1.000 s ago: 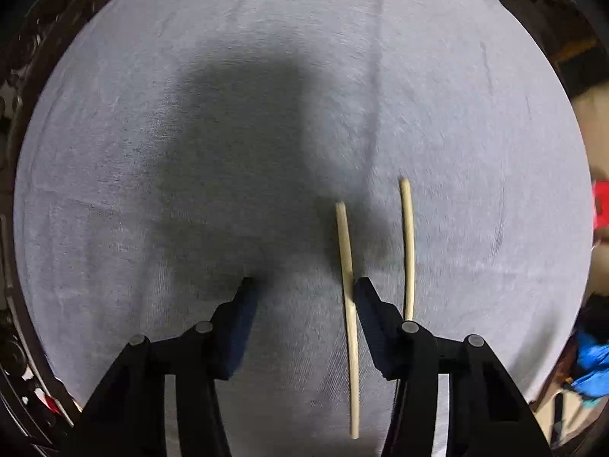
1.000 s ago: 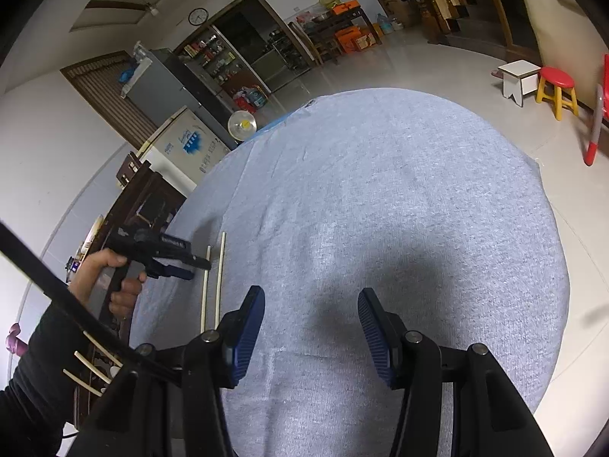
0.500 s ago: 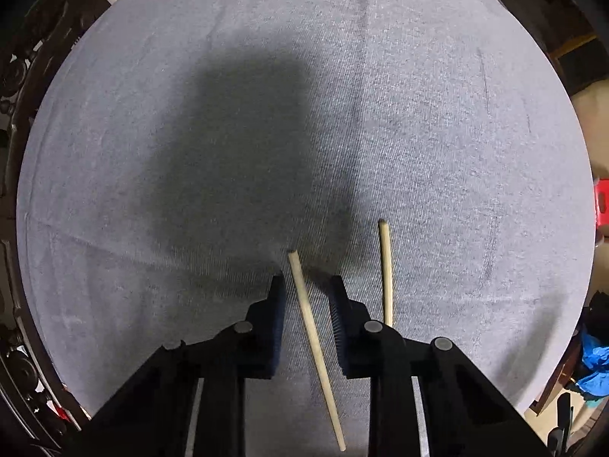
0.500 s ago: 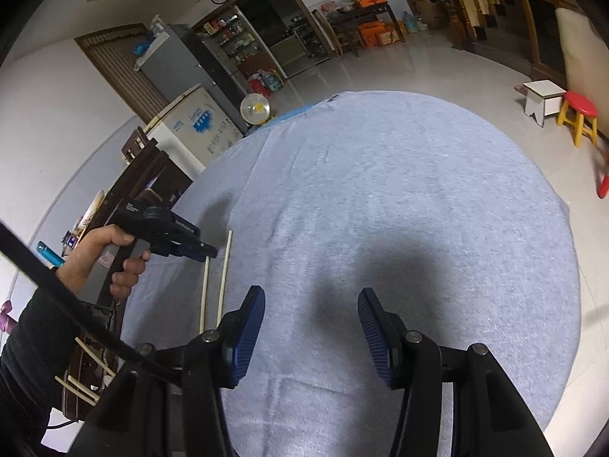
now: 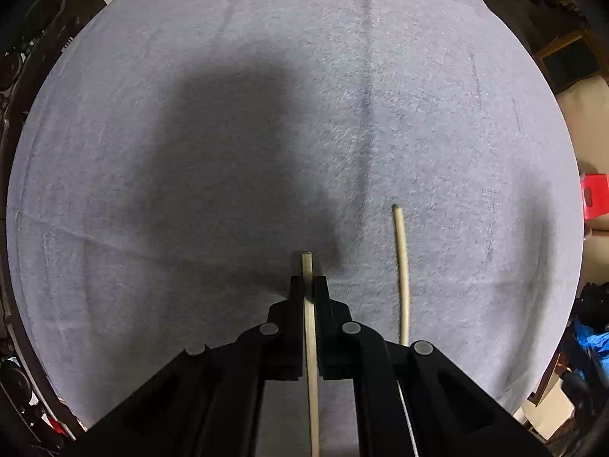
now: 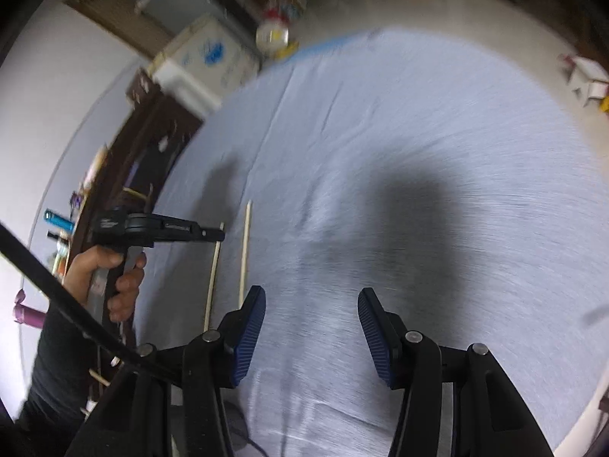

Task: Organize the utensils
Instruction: 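Grasp a chopstick with the left gripper while the right gripper grasps the other chopstick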

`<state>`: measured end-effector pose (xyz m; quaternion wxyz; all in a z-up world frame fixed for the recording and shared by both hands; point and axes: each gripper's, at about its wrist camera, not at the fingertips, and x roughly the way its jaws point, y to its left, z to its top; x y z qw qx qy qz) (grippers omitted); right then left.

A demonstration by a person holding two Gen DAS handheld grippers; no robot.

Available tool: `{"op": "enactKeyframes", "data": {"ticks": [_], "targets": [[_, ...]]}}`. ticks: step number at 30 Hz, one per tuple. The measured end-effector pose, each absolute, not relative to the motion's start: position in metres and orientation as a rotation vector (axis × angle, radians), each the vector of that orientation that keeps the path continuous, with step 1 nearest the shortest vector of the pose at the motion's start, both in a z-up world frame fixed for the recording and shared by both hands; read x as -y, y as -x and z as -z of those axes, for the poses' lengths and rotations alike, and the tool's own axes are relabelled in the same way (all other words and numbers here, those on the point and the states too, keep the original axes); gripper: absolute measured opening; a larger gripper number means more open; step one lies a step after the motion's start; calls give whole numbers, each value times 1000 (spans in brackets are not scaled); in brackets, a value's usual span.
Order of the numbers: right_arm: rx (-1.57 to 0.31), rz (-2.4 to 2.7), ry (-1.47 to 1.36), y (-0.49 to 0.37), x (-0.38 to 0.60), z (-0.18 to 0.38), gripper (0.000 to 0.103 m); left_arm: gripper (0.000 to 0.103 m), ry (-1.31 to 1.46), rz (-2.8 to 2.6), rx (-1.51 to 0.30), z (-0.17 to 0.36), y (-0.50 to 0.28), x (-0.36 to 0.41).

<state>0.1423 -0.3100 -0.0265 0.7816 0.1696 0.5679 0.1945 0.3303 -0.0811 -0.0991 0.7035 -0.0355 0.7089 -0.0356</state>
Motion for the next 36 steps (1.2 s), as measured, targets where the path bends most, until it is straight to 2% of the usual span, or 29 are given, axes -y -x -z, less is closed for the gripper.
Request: {"op": "enactKeyframes", "data": {"ticks": [2, 5, 12, 20, 21, 25, 26, 30, 36], "targets": [[-1340, -449, -352, -171, 285, 40, 53, 5, 50, 81, -1586, 99, -329, 79], [-1457, -447, -294, -207, 244, 56, 40, 5, 13, 87, -1597, 104, -316, 67], [-1583, -407, -98, -252, 160, 79, 40, 5, 14, 89, -1604, 111, -300, 32], [-1598, -336, 60, -269, 118, 97, 40, 5, 66, 112, -1588, 111, -291, 6], [-1605, -329, 88, -270, 112, 101, 38, 5, 68, 114, -1586, 110, -289, 5], [-1582, -286, 199, -270, 94, 101, 14, 5, 82, 116, -1582, 107, -275, 6], [-1576, -274, 234, -270, 90, 102, 12, 5, 84, 116, -1581, 107, -273, 4], [-1565, -278, 274, -268, 85, 103, 6, 5, 82, 105, -1576, 119, -275, 16], [-1495, -297, 83, -261, 134, 88, 5, 5, 107, 91, -1543, 102, -260, 17]]}}
